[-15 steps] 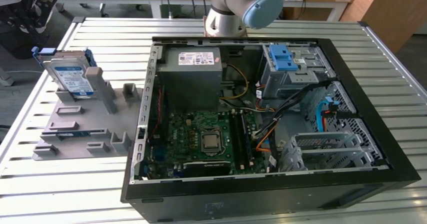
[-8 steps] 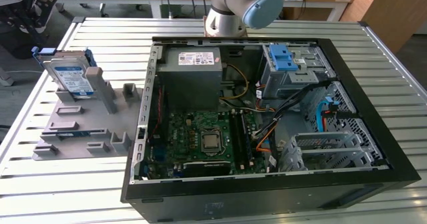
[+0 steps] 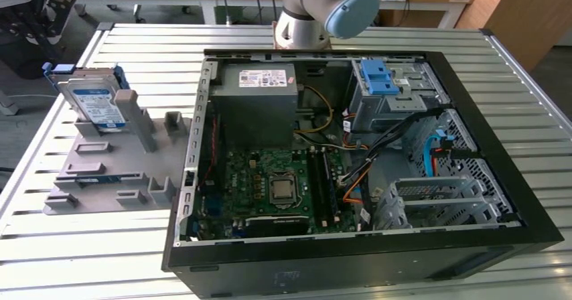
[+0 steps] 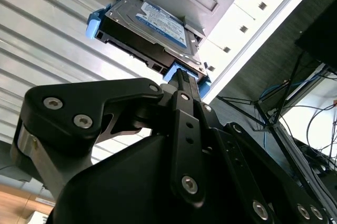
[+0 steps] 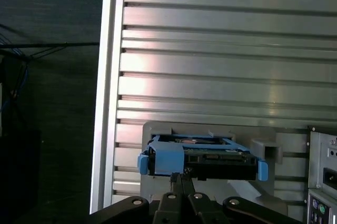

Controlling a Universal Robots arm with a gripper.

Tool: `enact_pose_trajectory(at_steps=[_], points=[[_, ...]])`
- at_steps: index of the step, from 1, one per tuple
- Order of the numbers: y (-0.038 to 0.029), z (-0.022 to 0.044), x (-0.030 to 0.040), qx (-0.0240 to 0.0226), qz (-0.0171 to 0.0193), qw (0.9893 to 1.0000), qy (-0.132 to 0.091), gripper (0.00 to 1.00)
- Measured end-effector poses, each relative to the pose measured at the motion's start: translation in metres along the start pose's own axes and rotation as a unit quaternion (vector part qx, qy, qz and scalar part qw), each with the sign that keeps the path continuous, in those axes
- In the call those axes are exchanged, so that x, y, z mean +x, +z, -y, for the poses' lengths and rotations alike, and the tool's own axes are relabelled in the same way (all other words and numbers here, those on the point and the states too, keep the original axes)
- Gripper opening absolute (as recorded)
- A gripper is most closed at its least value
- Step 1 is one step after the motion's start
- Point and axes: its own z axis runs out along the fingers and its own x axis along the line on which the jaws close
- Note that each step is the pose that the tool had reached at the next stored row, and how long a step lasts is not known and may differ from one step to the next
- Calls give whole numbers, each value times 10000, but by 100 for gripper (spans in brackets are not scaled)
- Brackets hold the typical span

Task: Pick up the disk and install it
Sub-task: 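Pick up the disk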

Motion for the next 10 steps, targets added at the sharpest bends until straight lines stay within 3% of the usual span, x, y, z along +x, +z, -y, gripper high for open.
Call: enact_pose_trajectory(at_steps=[10], points=[[0,0,0,0,-1,10000,-12,11]])
